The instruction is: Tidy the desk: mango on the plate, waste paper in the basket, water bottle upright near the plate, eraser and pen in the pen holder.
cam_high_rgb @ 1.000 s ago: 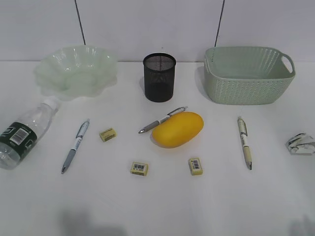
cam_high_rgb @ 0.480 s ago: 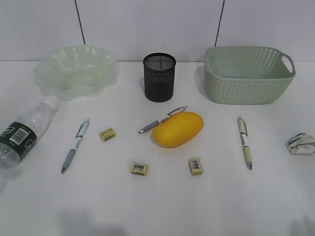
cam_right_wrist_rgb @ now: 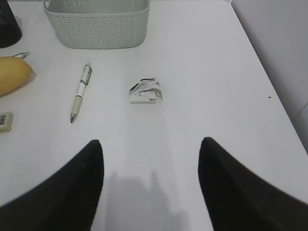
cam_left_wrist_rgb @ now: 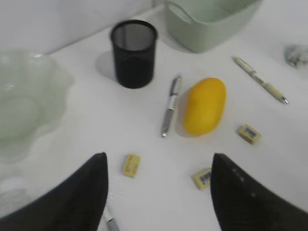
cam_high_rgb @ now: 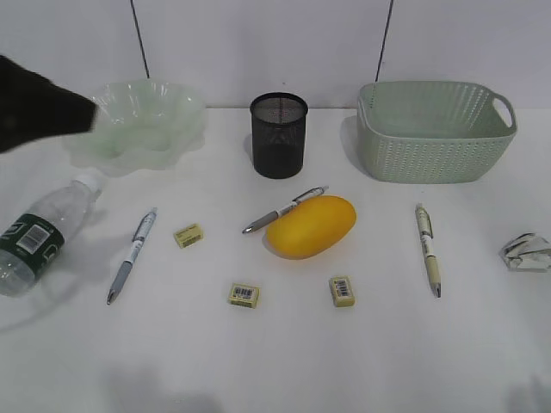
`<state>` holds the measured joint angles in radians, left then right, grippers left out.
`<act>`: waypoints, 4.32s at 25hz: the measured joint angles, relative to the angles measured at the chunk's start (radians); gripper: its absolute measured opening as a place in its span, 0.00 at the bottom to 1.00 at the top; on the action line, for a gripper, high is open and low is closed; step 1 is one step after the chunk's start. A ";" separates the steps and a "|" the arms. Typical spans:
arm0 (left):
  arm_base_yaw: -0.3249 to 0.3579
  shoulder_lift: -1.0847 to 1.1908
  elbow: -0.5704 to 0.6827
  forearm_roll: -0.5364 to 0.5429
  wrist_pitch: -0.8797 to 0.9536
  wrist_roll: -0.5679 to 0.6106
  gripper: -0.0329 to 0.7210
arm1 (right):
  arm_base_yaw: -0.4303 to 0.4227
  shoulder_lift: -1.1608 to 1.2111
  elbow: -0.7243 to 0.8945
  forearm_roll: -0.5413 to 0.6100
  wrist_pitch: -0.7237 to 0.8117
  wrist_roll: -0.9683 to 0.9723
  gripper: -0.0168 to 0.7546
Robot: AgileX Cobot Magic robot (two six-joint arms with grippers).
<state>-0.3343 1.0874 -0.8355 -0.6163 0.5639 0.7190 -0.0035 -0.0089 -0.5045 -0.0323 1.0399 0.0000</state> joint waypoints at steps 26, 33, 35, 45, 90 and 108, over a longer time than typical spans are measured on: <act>-0.367 0.834 -0.570 0.371 0.157 0.003 0.88 | 0.000 0.000 0.000 0.000 0.000 0.000 0.66; -0.369 0.988 -0.692 0.374 0.154 0.003 0.88 | 0.000 0.000 0.000 0.000 0.000 0.000 0.66; -0.369 1.015 -0.712 0.375 0.141 0.000 0.88 | 0.000 0.000 0.000 0.000 0.000 0.000 0.66; -0.369 1.110 -0.744 0.381 0.118 -0.016 0.88 | 0.000 0.000 0.000 0.000 0.000 0.000 0.66; 0.193 0.855 -0.744 0.283 0.014 -0.229 0.78 | 0.000 0.000 0.000 0.000 0.000 0.000 0.66; 0.208 1.116 -0.744 0.184 -0.271 -0.230 0.91 | 0.000 0.000 0.000 0.000 0.000 0.000 0.66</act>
<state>-0.1268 2.2036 -1.5796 -0.4318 0.2932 0.4889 -0.0035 -0.0089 -0.5045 -0.0323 1.0399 0.0000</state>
